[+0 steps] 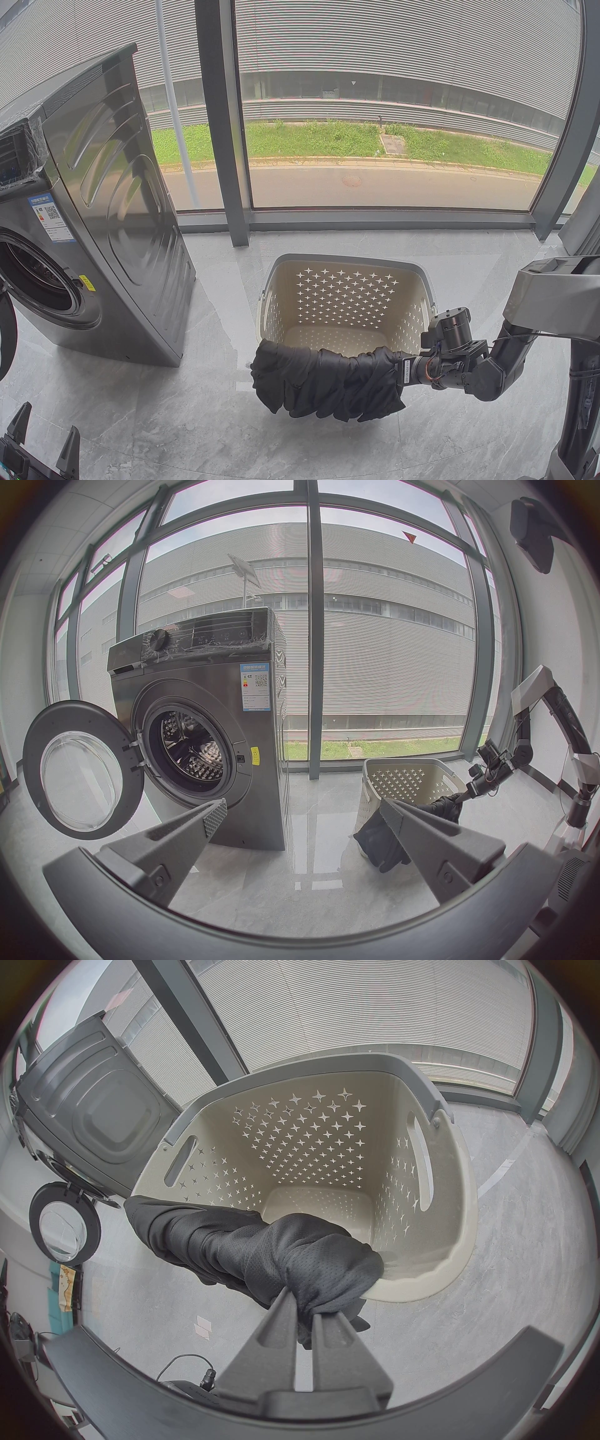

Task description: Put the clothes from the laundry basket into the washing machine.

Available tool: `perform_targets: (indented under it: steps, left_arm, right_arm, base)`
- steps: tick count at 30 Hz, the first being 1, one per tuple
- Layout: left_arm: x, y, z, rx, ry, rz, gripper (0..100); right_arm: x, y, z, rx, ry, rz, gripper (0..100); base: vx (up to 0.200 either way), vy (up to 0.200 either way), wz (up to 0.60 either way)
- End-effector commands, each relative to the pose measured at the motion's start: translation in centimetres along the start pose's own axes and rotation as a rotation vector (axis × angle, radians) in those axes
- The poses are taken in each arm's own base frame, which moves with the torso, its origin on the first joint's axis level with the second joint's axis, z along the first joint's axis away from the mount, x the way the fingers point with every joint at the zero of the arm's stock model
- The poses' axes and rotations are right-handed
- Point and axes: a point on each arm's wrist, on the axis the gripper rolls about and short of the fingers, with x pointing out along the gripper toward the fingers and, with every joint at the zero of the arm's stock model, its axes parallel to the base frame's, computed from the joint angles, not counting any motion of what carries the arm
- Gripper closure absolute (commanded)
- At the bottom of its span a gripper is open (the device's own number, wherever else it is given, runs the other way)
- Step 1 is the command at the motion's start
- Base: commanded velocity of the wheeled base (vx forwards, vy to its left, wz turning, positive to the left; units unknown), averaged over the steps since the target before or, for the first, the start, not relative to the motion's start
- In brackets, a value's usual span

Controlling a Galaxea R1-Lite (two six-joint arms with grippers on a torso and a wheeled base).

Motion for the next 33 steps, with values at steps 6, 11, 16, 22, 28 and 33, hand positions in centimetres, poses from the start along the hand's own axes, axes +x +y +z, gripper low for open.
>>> perform_targets:
  steps: [6, 11, 16, 22, 28, 33]
  left_arm:
    - [0.0, 0.0, -0.5, -0.003, 0.001, 0.001, 0]
    - [0.0, 0.0, -0.5, -0.001, 0.001, 0.001, 0]
    - [0.0, 0.0, -0.5, 0.001, 0.001, 0.001, 0]
    - [0.0, 0.0, -0.5, -0.001, 0.001, 0.002, 0]
    - [0.0, 0.0, -0.5, -0.001, 0.001, 0.002, 0]
    - [0.0, 0.0, -0.5, 0.001, 0.001, 0.002, 0]
  right_arm:
    - [-0.4, 0.3, -0.1, -0.002, 0.002, 0.013, 100]
    - [-2.8, 2.0, 0.9, 0.002, -0.052, 0.113, 100]
    - [-5.8, 4.2, 2.9, 0.054, -0.15, 0.26, 100]
    - [-8.2, 5.2, 4.7, 0.059, -0.225, 0.34, 100]
    - [-11.3, 5.7, 6.5, 0.139, -0.303, 0.428, 100]
    - [-14.6, 6.9, 7.6, 0.126, -0.397, 0.501, 100]
  base:
    - [0.0, 0.0, 0.0]
    - [0.0, 0.0, 0.0]
    - [0.0, 0.0, 0.0]
    - [0.0, 0.0, 0.0]
    - [0.0, 0.0, 0.0]
    - [0.0, 0.0, 0.0]
